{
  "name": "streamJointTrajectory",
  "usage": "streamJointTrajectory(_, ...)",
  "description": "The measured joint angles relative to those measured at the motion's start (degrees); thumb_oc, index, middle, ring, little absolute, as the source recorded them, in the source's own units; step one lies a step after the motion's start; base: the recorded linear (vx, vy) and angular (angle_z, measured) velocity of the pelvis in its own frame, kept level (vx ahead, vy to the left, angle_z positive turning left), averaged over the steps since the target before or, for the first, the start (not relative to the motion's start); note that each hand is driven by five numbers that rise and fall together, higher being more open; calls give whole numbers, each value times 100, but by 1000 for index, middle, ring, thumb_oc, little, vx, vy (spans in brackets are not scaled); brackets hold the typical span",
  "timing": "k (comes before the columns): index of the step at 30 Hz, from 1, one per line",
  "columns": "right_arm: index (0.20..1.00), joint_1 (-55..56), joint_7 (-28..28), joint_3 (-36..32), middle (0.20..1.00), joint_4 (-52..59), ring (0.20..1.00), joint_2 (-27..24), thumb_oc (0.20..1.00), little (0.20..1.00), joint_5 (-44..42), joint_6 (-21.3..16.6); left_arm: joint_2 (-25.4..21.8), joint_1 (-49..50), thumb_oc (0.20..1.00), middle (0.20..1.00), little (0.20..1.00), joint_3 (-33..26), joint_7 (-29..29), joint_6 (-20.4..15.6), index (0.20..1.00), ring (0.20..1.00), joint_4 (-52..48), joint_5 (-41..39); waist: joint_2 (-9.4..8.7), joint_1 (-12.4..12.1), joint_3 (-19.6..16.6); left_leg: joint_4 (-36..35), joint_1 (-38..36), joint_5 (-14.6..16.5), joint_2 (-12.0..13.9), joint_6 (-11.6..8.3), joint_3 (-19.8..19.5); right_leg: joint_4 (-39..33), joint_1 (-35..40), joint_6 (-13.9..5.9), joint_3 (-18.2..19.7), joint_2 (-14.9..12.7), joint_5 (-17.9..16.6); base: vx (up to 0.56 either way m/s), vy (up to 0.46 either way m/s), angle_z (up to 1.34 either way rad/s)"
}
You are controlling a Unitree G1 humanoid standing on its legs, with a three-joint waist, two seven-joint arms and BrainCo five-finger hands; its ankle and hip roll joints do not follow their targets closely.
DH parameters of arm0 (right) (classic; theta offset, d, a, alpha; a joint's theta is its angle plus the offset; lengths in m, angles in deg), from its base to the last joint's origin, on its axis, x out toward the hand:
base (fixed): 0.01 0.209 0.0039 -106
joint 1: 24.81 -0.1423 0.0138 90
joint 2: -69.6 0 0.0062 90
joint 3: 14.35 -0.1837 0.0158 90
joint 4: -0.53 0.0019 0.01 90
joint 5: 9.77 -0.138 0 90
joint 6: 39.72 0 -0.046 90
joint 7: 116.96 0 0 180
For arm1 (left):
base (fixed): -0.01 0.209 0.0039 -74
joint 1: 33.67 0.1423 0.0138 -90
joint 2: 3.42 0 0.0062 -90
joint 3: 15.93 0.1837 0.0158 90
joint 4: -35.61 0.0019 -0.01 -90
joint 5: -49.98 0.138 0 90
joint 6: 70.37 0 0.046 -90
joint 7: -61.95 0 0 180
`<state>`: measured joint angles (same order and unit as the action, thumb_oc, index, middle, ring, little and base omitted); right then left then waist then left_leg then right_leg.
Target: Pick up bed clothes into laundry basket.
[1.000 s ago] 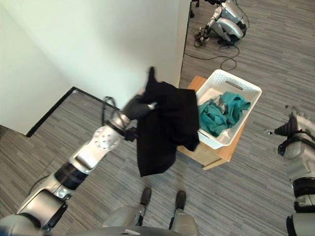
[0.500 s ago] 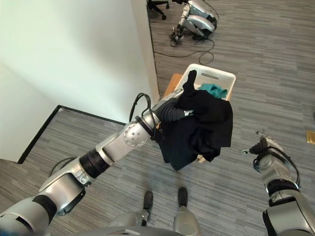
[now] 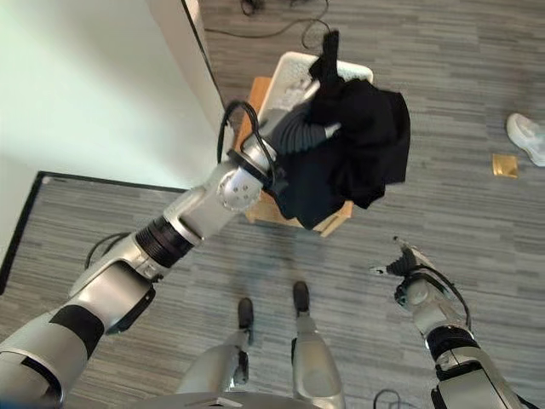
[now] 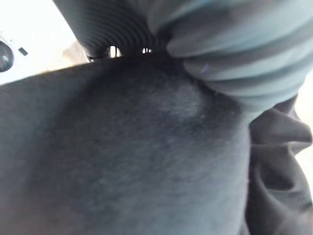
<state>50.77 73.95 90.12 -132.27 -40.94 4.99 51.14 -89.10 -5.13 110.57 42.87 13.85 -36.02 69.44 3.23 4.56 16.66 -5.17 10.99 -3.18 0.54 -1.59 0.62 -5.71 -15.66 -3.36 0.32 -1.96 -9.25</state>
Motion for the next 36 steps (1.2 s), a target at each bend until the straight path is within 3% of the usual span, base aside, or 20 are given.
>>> streamJointTrajectory(3,1000,176,-43,8,1000,589,1000,134,1000,1000,11,-59,-297,-538,200,200,200,-51,-170,207,200,200,422,216,-130,39,78,-5,51,17,12,-19,198,-1,-139,-37,186,29,-36,16,41,-32)
streamJointTrajectory(9,1000,530,-289,183,1000,817,1000,265,1000,1000,97,-32,-874,-1842,200,200,200,-47,-330,461,200,200,1205,186,-158,229,95,-9,86,33,35,-22,345,1,-227,-27,304,65,-73,35,43,-14)
streamJointTrajectory(14,1000,856,-392,166,1000,517,1000,162,1000,1000,94,-222,-1098,-2025,200,200,200,-96,-492,513,200,200,1174,194,-161,290,96,-10,87,37,46,-28,328,1,-225,-18,294,82,-79,-9,51,1)
streamJointTrajectory(21,1000,708,-370,188,1000,309,1000,183,1000,1000,91,-178,-947,-1900,200,200,200,-8,-562,599,200,200,1526,370,-255,305,173,-10,294,25,16,-13,496,0,-508,-94,448,72,-99,-23,35,-11)
streamJointTrajectory(28,1000,101,-122,463,1000,142,1000,225,1000,1000,-2,-284,-693,-1819,200,200,200,326,-601,774,200,200,2357,444,-554,448,551,-8,613,-10,37,-4,515,3,-851,9,488,105,-254,-49,-27,-4)
streamJointTrajectory(29,1000,79,-98,517,1000,146,1000,228,1000,1000,-7,-289,-676,-1807,485,485,485,354,-619,774,485,485,2445,444,-597,452,582,-9,640,-10,45,-4,509,3,-874,10,470,109,-255,-34,-68,2)
streamJointTrajectory(30,1000,43,-89,604,1000,135,1000,233,1000,1000,-12,-295,-667,-1806,1000,1000,1000,364,-643,775,1000,1000,2520,446,-641,466,629,-8,679,-10,54,-5,492,3,-898,12,433,113,-256,-30,-53,5)
streamJointTrajectory(36,1000,-1,-32,1015,1000,200,1000,362,1000,1000,-138,-524,-677,-1908,1000,1000,1000,374,-791,889,1000,1000,2817,661,-692,479,697,-8,708,-10,55,-7,368,3,-890,19,224,100,-261,-10,-8,9)
